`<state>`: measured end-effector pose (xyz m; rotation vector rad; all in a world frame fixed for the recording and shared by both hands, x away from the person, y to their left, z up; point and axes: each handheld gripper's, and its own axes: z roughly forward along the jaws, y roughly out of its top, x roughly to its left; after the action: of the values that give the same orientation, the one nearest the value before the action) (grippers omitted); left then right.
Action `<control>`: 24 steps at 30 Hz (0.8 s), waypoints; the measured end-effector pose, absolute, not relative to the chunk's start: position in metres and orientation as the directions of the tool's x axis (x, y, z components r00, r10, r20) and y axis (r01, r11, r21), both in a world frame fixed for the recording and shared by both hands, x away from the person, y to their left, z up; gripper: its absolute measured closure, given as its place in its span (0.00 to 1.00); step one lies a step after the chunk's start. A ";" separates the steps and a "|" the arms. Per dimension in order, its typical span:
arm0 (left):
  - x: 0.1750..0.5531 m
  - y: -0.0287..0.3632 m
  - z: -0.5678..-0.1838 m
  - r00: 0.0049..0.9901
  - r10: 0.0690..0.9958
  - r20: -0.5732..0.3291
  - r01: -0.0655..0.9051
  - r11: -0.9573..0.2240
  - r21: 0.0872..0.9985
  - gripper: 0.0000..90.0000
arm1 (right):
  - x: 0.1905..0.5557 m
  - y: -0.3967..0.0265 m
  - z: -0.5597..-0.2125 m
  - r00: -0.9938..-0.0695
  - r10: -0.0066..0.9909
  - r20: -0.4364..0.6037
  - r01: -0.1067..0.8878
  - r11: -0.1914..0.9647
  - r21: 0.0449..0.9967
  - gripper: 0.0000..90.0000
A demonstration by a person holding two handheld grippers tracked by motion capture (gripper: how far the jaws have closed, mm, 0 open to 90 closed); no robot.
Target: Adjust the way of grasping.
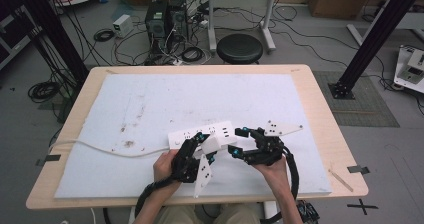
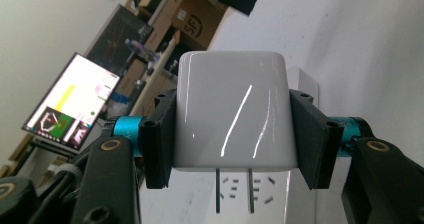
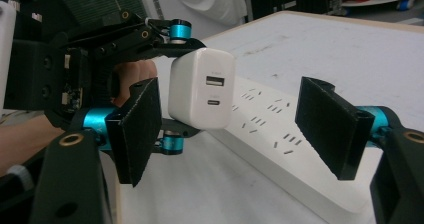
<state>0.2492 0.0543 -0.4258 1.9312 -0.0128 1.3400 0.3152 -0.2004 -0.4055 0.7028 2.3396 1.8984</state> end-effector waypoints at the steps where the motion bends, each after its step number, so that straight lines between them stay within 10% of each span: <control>1: 0.248 0.054 -0.427 0.436 0.396 0.808 -0.419 -0.706 0.572 0.47 | 0.316 -0.198 -0.406 -0.902 0.354 0.250 0.319 0.152 0.936 0.30; 24: 0.229 0.045 -0.426 0.352 0.369 0.860 -0.520 -0.687 0.508 0.47 | 0.315 -0.178 -0.403 -0.933 0.210 0.294 0.332 0.176 0.927 0.34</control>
<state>0.2286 0.0448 -0.4259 1.8343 -0.1330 1.4391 0.3152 -0.1778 -0.4030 0.5738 2.4833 2.0015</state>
